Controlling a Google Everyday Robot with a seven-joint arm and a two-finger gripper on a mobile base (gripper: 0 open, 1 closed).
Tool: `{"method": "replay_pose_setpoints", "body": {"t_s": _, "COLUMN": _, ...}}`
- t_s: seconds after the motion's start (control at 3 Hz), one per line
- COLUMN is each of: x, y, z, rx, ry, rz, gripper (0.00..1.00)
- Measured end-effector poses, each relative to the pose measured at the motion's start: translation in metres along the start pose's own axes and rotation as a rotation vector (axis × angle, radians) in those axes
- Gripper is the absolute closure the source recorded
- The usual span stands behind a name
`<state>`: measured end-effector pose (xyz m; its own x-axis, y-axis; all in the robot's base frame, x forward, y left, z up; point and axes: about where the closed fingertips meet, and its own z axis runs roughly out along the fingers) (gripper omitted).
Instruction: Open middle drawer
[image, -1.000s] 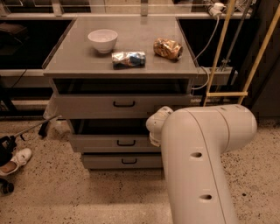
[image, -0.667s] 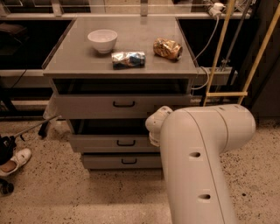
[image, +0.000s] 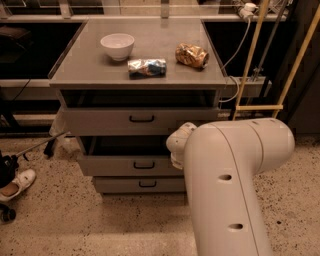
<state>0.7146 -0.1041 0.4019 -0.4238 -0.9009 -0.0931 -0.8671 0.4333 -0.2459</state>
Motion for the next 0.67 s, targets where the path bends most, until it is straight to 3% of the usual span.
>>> {"method": "replay_pose_setpoints", "body": {"t_s": 0.67, "x": 0.0109, "y": 0.0123, "z": -0.0045, "rx": 0.003, "ry": -0.006, "rz": 0.006, "gripper": 1.00}}
